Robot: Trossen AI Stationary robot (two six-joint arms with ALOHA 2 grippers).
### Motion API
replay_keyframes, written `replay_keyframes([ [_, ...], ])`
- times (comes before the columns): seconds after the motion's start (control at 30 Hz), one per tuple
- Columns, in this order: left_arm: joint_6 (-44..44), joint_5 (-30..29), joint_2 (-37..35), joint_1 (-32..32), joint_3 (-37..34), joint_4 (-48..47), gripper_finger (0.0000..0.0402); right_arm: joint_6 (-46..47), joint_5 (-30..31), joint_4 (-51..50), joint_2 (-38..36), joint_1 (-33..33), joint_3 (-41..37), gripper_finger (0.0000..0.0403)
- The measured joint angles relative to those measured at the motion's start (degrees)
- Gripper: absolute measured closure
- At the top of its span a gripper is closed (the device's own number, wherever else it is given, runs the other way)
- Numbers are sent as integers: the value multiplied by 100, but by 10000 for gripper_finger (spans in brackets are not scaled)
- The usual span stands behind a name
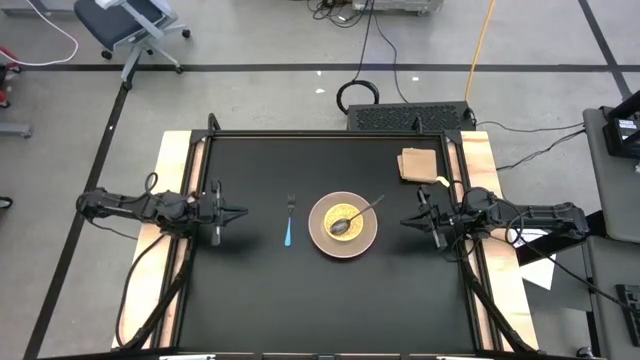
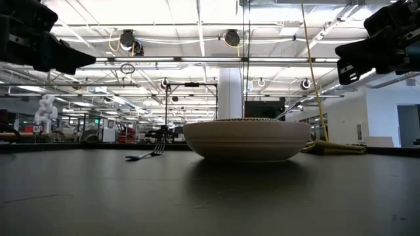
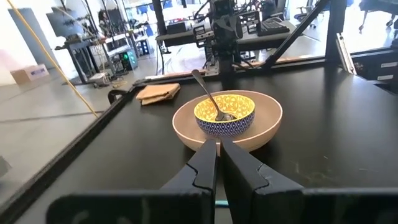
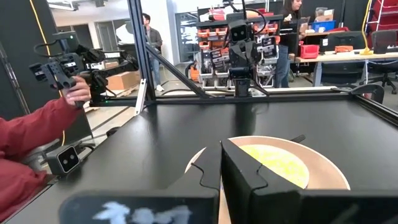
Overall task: Set table place
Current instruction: Return to Home Position
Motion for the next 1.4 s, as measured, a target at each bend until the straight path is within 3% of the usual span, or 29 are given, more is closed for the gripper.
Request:
replay_keyframes([
  [0.33,-391,116,0,-2,0,-52,373,-39,11,-2,0,0,-4,403],
  [0.6,-20,113,0,-2,0,-37,373,-42,17,0,0,0,-4,403],
  [1.4,-73,109,0,-2,0,-35,373,-44,22,0,0,0,-2,403],
])
